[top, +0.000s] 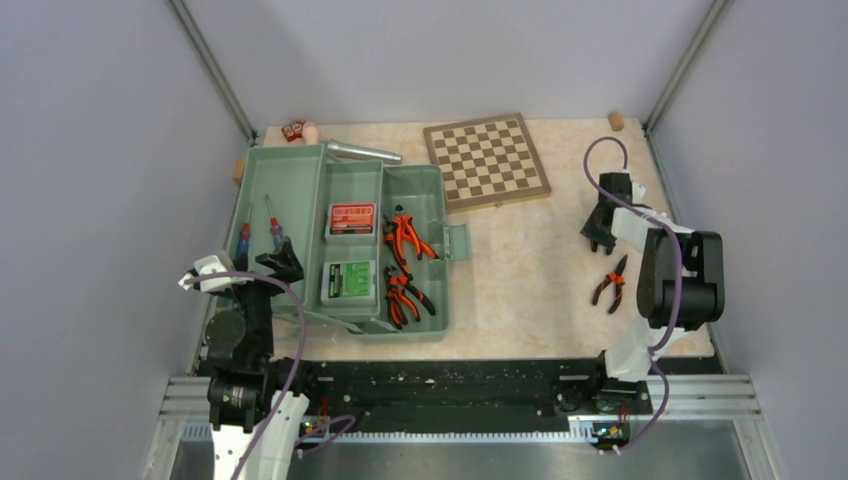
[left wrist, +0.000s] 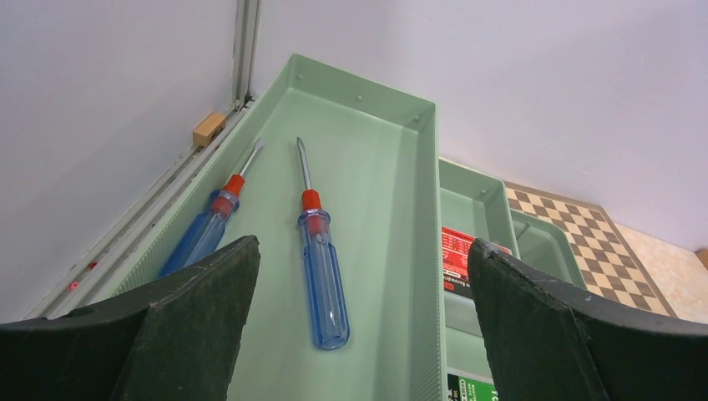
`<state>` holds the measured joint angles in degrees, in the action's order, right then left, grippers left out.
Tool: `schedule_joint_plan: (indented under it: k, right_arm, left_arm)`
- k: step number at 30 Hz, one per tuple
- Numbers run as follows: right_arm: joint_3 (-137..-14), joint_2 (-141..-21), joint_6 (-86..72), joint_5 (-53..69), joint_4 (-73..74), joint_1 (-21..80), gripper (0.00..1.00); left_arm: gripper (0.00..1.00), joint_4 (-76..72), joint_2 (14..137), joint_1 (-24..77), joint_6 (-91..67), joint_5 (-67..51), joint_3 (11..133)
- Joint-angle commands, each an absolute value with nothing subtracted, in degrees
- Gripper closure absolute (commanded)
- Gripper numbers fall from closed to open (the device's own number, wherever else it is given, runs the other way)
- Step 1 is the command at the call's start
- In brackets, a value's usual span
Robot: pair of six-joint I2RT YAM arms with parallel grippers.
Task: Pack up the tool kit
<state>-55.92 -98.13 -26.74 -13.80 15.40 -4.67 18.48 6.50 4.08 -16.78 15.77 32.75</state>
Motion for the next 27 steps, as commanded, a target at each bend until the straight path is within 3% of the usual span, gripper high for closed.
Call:
schedule_joint_plan:
  k: [1,8,15,27]
  right_arm:
    - [-57.8,-99.6,-25.2,-13.3,13.4,-5.4,0.74]
    - [-57.7,-99.3,-24.3,-7.4,13.0,-5.2,1.0]
    - [-55.7,-90.8,-23.9,-8.4,11.9,-0.5,1.0]
    - [-61.7,-76.8,-21.1,-11.9,14.1,17.9,1.0]
  left_arm:
    - [0.01,16.8,6.4,4.2,-16.7,15.7,32.7]
    - [0.01,16.9,6.3,4.2,-16.7,15.7,32.7]
    - [0.01,16.9,6.3,4.2,-16.7,15.7,32.7]
    - [0.01,16.9,6.4,4.2,-16.7,15.8,32.7]
